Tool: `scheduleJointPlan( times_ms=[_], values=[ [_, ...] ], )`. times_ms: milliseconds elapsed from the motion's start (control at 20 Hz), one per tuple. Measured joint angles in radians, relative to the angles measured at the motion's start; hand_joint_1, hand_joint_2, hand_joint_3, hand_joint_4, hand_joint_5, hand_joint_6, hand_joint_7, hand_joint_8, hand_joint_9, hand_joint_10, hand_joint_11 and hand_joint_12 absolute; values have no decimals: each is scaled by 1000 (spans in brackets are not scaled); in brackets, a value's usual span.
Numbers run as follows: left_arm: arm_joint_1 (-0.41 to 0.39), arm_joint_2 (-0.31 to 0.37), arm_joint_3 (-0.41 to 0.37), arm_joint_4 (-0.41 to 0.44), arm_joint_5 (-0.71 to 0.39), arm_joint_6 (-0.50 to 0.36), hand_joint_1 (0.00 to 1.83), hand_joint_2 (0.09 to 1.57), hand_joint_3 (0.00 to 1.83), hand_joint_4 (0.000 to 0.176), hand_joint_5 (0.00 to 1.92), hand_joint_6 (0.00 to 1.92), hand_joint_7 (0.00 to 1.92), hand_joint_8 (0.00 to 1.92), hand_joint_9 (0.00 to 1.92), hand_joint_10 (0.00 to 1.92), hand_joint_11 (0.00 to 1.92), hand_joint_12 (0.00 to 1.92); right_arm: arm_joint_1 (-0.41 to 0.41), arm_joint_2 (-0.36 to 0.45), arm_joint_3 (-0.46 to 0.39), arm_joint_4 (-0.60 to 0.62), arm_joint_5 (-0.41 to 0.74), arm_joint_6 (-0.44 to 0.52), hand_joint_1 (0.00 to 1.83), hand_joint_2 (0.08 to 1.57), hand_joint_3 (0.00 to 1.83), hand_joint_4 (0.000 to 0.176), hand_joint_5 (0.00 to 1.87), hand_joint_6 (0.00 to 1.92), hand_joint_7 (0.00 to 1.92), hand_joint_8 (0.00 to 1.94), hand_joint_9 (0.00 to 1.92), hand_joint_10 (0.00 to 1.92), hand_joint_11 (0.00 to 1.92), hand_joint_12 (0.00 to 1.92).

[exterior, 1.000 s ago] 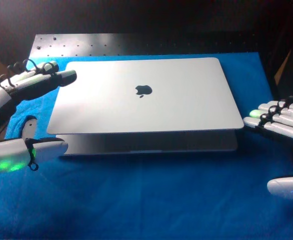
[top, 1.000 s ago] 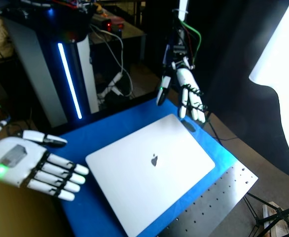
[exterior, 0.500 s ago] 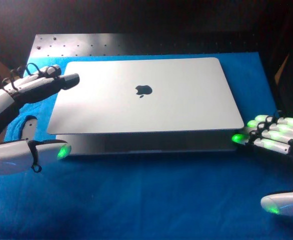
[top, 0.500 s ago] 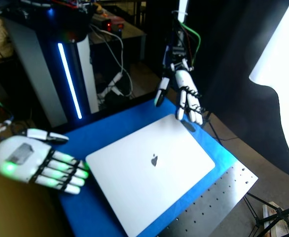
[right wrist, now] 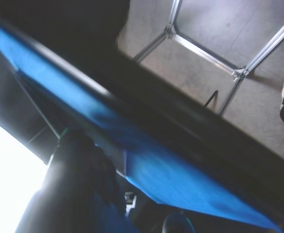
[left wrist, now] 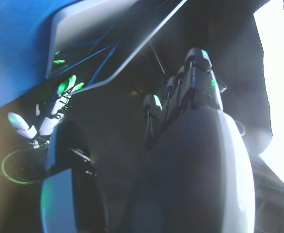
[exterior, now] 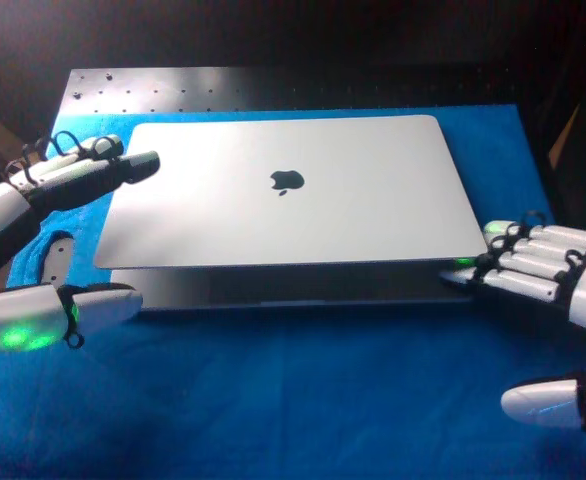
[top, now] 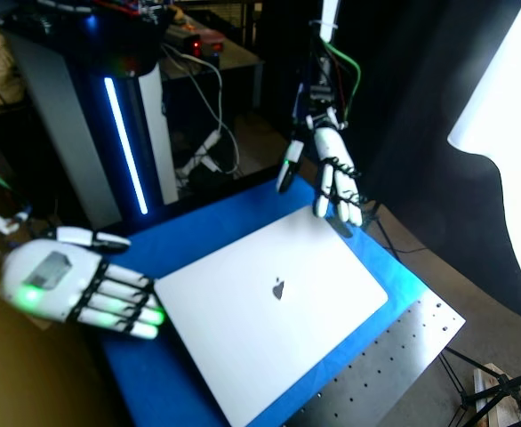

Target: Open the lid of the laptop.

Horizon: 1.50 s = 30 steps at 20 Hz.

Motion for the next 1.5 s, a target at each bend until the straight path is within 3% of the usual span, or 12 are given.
scheduleJointPlan(
  times_ms=[250,300,550,650,700,1200,1250,1300,1400,1450,1500],
  values=[
    [0,-1,0,2,-1,0,785,1073,1,160,211,0,42,0,0,0,0,0,29,-7,5,-46,-5,16,0,1178,3,0,23,7,17,5,0,0,9,4],
    [0,-1,0,2,-2,0,806,1069,0,151,223,4,47,2,0,0,0,0,37,-8,8,-75,-12,27,0,1180,3,0,6,1,2,0,0,0,9,4],
    [0,-10,8,2,1,-5,786,1069,0,143,227,2,57,1,0,0,0,0,44,-19,13,-102,-8,30,0,1155,0,0,0,0,0,0,5,0,31,13],
    [0,-10,8,0,1,-5,806,1066,0,151,223,2,59,1,0,0,0,0,44,-26,18,-106,-16,31,0,1158,0,0,8,2,5,2,9,2,42,17],
    [0,-11,8,1,0,-5,845,1056,0,141,233,5,63,2,0,0,0,0,44,-32,23,-105,-24,31,0,1165,0,0,10,3,5,1,15,4,51,21],
    [0,-22,10,2,1,-8,762,1091,4,168,190,0,30,0,0,0,0,0,96,-79,69,-160,-93,31,0,1184,5,0,23,0,49,6,44,4,115,58],
    [0,-25,16,3,1,-10,717,1108,9,151,197,3,46,6,0,0,0,0,98,-80,69,-159,-93,30,0,1192,8,0,45,8,60,10,52,7,82,44],
    [0,-27,19,5,2,-11,684,1116,10,159,193,1,47,4,0,0,0,0,98,-82,70,-158,-94,30,0,1190,6,0,44,6,38,1,29,0,55,33],
    [0,-30,21,1,3,-11,659,1118,5,155,222,9,78,12,10,3,0,0,98,-84,70,-157,-95,30,0,1189,4,0,50,7,20,2,19,3,43,30],
    [0,-30,22,1,4,-11,631,1108,1,130,279,9,118,8,45,6,0,0,98,-84,70,-158,-97,30,0,1189,3,0,55,8,26,4,14,1,35,27],
    [-3,-37,32,4,8,-11,715,1086,0,104,315,12,158,13,90,16,15,7,98,-84,70,-158,-99,30,0,1192,4,0,53,6,36,7,24,5,51,35]
  ],
)
